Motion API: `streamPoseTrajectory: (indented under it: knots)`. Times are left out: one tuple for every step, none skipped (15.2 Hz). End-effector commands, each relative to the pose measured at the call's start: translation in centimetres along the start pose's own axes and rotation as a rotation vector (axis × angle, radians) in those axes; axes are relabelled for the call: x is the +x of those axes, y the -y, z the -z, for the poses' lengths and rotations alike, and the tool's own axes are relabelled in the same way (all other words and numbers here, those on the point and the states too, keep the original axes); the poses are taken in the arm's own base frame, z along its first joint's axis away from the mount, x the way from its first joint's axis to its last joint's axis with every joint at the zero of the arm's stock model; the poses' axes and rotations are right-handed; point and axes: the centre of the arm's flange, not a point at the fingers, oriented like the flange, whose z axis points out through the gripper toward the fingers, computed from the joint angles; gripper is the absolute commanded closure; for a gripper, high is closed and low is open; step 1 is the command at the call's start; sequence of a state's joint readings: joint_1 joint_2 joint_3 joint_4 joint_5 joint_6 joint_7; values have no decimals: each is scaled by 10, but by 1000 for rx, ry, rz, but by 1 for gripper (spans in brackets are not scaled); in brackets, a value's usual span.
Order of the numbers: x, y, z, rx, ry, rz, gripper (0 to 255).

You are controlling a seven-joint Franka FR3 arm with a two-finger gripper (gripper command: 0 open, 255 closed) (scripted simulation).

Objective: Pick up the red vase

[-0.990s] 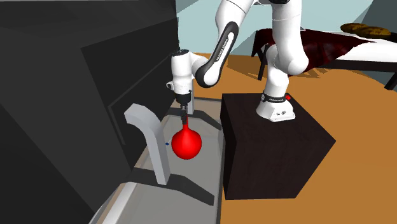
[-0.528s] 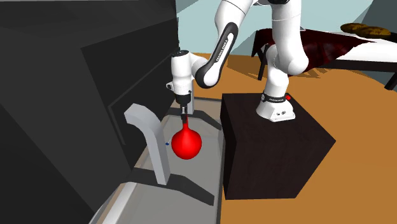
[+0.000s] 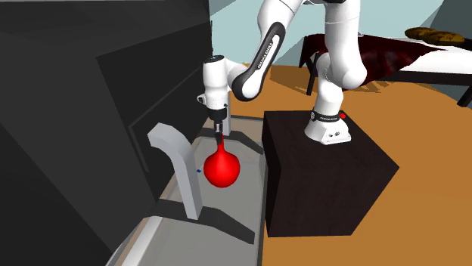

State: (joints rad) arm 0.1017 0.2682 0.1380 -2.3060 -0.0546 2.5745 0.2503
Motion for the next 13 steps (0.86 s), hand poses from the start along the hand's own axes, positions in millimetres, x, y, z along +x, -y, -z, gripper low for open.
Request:
streamPoseTrajectory:
  knots:
    - [-1, 0, 11, 0, -1, 0, 255]
    - [-1, 0, 16, 0, -1, 0, 255]
    - [-1, 0, 21, 0, -1, 0, 255]
    - [-1, 0, 26, 0, -1, 0, 255]
    - [-1, 0, 32, 0, -1, 0, 255]
    - [-1, 0, 37, 0, -1, 0, 255]
    - [-1, 0, 42, 0, -1, 0, 255]
    - [-1, 0, 48, 0, -1, 0, 255]
    - [-1, 0, 53, 0, -1, 0, 255]
    - [-1, 0, 58, 0, -1, 0, 255]
    - [-1, 0, 63, 0, -1, 0, 255]
    - [-1, 0, 64, 0, -1, 0, 255]
    - [-1, 0, 64, 0, -1, 0, 255]
